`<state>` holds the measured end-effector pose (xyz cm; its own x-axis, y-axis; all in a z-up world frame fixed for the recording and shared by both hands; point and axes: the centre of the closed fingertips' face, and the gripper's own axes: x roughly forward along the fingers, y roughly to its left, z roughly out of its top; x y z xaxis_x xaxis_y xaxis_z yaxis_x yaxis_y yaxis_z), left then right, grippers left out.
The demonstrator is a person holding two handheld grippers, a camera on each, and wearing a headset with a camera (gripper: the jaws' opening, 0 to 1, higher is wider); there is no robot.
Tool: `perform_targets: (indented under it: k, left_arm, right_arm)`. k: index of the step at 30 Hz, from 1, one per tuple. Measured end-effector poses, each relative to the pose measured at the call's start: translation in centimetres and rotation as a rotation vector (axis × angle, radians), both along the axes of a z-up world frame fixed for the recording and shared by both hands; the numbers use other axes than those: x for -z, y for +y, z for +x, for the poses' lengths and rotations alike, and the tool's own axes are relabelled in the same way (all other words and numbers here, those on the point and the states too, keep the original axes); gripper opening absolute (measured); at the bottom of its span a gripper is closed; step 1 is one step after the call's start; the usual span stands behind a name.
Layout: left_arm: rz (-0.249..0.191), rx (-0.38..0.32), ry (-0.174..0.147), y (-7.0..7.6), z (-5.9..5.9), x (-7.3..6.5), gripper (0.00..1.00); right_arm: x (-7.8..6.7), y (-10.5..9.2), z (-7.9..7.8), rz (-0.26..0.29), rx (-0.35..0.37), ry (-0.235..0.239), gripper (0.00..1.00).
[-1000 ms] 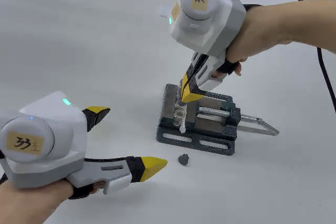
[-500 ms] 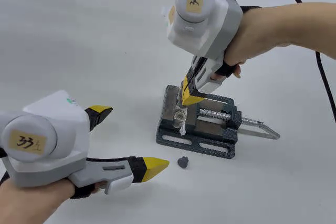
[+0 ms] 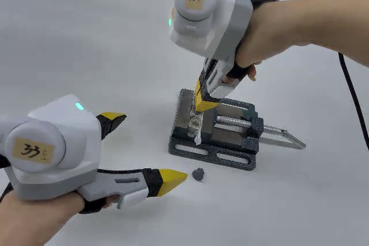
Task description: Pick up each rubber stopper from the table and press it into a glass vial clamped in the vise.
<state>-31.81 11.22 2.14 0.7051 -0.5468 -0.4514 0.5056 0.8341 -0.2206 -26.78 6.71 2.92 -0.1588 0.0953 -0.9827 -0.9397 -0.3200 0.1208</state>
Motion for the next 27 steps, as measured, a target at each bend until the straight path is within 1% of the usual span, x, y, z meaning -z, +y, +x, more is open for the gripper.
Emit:
perform_targets:
  k: [1, 3, 4, 5, 6, 7, 8, 9, 10, 11, 12, 13, 14, 15, 16, 17, 18, 19, 20, 21, 22, 24, 25, 26, 27]
  left_arm:
    - [0.004, 0.001, 0.001, 0.0, 0.0, 0.0, 0.87]
    - [-0.002, -0.006, -0.009, 0.0, 0.1, -0.2, 0.87]
    - [-0.003, -0.005, -0.006, 0.0, 0.1, -0.1, 0.87]
    - [0.0, -0.002, -0.006, 0.0, 0.2, -0.2, 0.87]
    - [0.005, -0.002, -0.009, -0.1, 0.2, -0.2, 0.87]
    - [0.002, -0.003, -0.012, -0.1, 0.2, -0.4, 0.87]
    - [0.001, -0.001, -0.013, -0.2, 0.2, -0.6, 0.86]
    - [0.003, -0.001, -0.019, -0.2, 0.2, -0.8, 0.86]
    - [0.004, -0.002, -0.024, -0.2, 0.3, -1.0, 0.87]
    - [0.005, 0.0, -0.023, -0.1, 0.3, -1.1, 0.86]
    - [0.007, 0.0, -0.025, -0.1, 0.3, -1.2, 0.86]
    - [0.008, -0.001, -0.032, -0.1, 0.3, -1.6, 0.86]
    - [0.008, -0.002, -0.036, -0.1, 0.3, -1.8, 0.86]
    - [0.009, -0.002, -0.037, -0.1, 0.2, -2.0, 0.86]
    - [0.013, -0.003, -0.043, -0.1, 0.2, -2.2, 0.86]
    - [0.013, -0.003, -0.045, 0.0, 0.2, -2.3, 0.86]
    - [0.015, -0.002, -0.046, 0.0, 0.2, -2.3, 0.86]
    - [0.016, -0.002, -0.047, 0.0, 0.2, -2.3, 0.86]
    - [0.017, -0.001, -0.049, -0.1, 0.3, -2.3, 0.86]
    - [0.018, -0.001, -0.052, -0.1, 0.3, -2.4, 0.86]
    - [0.018, -0.001, -0.052, -0.1, 0.4, -2.4, 0.86]
    - [0.019, 0.005, -0.052, -0.4, 0.5, -2.6, 0.86]
    - [0.021, 0.008, -0.056, -0.5, 0.6, -2.7, 0.86]
    - [0.022, 0.011, -0.06, -0.5, 0.7, -2.7, 0.86]
    - [0.022, 0.012, -0.062, -0.6, 0.7, -2.8, 0.86]
  right_arm:
    - [0.0, 0.0, 0.1, -0.003, 0.021, 0.008, 0.0]
    - [-0.1, -0.1, 0.2, -0.001, 0.019, 0.011, 0.0]
    - [-0.1, 0.0, 0.2, 0.0, 0.018, 0.014, 0.0]
    - [-0.1, 0.0, 0.2, 0.0, 0.039, 0.024, 0.0]
    - [0.0, -0.1, 0.4, 0.001, 0.033, 0.026, 0.0]
    - [0.0, 0.0, 0.5, 0.002, 0.048, 0.032, 0.0]
    - [0.0, -0.1, 0.3, 0.001, 0.039, 0.023, 0.0]
    - [0.1, 0.0, 0.4, 0.01, 0.0, 0.015, 0.0]
    - [0.1, -0.1, 0.4, 0.004, 0.039, 0.025, 0.0]
    - [0.1, -0.1, 0.2, 0.005, 0.028, 0.029, 0.0]
    - [0.0, -0.2, 0.2, 0.004, 0.041, 0.032, 0.0]
    - [0.0, -0.2, 0.2, 0.009, 0.032, 0.032, 0.0]
    - [0.0, -0.1, 0.3, 0.014, 0.053, 0.036, 0.0]
    - [0.0, -0.2, 0.3, 0.018, 0.054, 0.035, 0.0]
    - [0.0, -0.1, 0.2, 0.03, 0.045, 0.029, 0.0]
    - [-0.1, 0.0, 0.1, 0.036, 0.067, 0.028, 0.0]
    - [-0.1, 0.0, 0.1, 0.052, 0.053, 0.022, 0.0]
    - [-0.1, 0.1, 0.1, 0.057, 0.064, 0.015, 0.0]
    - [-0.1, 0.0, 0.0, 0.065, 0.058, 0.006, 0.0]
    - [0.0, 0.1, 0.2, 0.073, 0.063, 0.008, 0.0]
    - [0.0, 0.2, 0.3, 0.082, 0.098, 0.014, 0.0]
    - [-0.1, 0.0, 0.4, 0.12, 0.101, 0.026, 0.0]
    - [-0.1, 0.1, 0.5, 0.147, 0.126, 0.036, 0.0]
    - [-0.1, 0.0, 0.4, 0.18, 0.136, 0.037, 0.0]
    - [-0.2, -0.1, 0.3, 0.202, 0.13, 0.036, 0.0]
